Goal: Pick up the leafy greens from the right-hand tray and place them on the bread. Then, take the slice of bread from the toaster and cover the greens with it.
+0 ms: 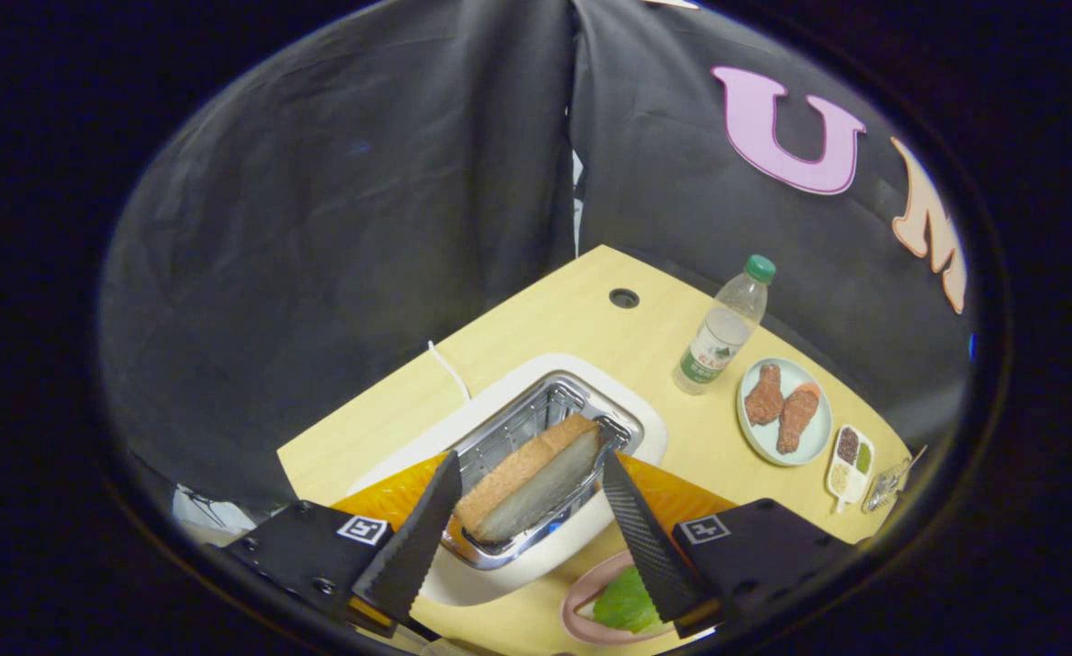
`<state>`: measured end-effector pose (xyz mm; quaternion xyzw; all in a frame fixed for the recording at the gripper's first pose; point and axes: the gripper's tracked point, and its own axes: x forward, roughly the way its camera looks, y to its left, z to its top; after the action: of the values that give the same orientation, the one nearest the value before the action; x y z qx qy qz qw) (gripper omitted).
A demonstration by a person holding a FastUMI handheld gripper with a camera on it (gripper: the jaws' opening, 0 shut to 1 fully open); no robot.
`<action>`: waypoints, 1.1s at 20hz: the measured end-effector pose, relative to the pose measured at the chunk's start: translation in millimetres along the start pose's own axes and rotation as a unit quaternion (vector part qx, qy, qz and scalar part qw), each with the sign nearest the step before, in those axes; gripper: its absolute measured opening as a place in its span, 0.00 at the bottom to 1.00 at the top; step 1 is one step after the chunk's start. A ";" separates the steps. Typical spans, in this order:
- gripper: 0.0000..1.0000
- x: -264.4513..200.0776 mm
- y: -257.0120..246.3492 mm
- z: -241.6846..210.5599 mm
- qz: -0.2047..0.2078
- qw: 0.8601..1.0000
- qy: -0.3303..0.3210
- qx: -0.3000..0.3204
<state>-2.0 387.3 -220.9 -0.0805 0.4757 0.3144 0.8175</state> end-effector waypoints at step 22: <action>0.17 -79.4 -18.8 16.1 0.076 0.985 -0.079 0.136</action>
<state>-6.9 344.6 -149.7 0.0927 0.4528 0.3133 0.8296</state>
